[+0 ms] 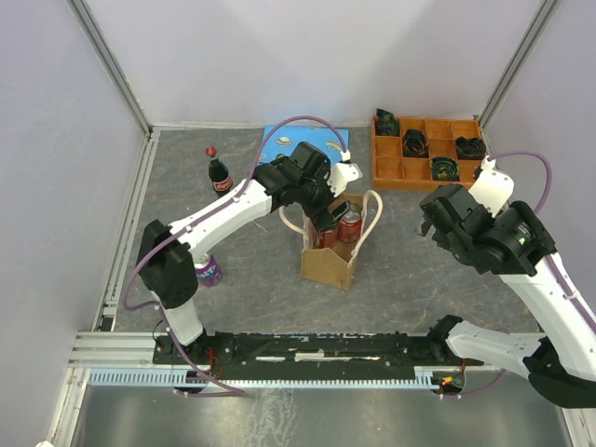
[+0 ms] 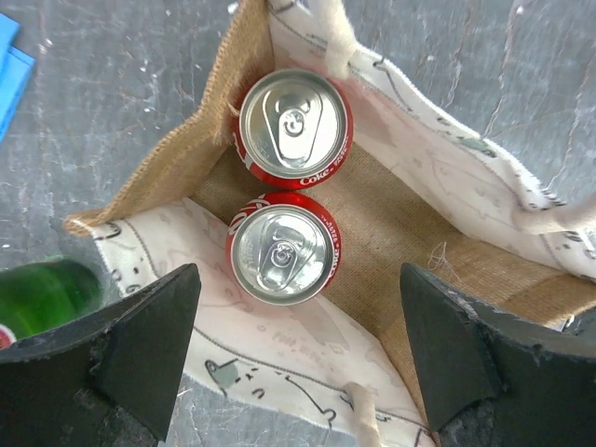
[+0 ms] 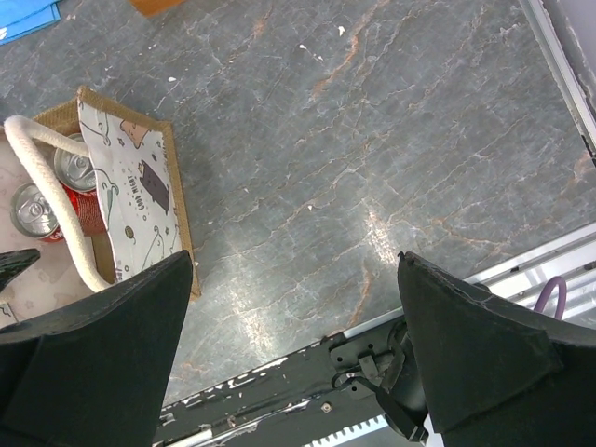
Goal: Place the beverage into the canvas bag
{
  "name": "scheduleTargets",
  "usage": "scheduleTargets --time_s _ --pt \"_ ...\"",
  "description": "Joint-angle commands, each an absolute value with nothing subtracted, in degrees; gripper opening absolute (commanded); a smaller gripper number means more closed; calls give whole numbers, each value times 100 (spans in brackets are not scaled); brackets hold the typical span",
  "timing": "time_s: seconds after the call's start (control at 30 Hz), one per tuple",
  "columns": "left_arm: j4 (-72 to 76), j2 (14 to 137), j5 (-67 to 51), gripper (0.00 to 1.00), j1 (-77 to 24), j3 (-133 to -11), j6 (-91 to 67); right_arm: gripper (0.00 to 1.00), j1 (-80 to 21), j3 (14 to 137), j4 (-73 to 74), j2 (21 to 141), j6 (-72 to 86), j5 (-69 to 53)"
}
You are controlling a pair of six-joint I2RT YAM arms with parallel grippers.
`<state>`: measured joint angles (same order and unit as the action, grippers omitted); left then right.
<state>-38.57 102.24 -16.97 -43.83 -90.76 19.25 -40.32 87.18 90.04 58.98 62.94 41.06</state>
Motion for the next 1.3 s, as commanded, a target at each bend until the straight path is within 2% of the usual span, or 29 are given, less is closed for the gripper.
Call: scheduleTargets --time_s 0.0,0.1,0.2,0.37,0.6,0.7,0.93,1.27 --pt "-3328 9451 -1667 93 -4372 -9088 1360 99 -4001 8798 8867 5904 6264 4188" --pt "-3165 8872 -1459 94 -4184 -9128 982 99 -4003 8803 8881 5898 6267 4184" --pt "-3274 8256 -1533 97 -3538 -9143 485 99 -4005 8783 8894 5872 6278 4201" --pt "-4746 7805 -1824 98 -1940 -9276 531 99 -3999 8645 8796 5843 6280 4197" --pt "-6454 7223 -1739 99 -471 -8317 1277 99 -3983 8591 8518 5971 6074 4034" --pt "-6721 7067 -1592 99 -151 -7828 1557 99 -3973 8596 8458 6004 6009 3983" --pt "-7004 6932 -1424 99 -107 -6853 2390 99 -3964 8502 8446 5892 6011 3940" --pt "-6259 6760 -762 99 -115 -5566 2930 99 -3968 8400 8427 5807 6106 3872"
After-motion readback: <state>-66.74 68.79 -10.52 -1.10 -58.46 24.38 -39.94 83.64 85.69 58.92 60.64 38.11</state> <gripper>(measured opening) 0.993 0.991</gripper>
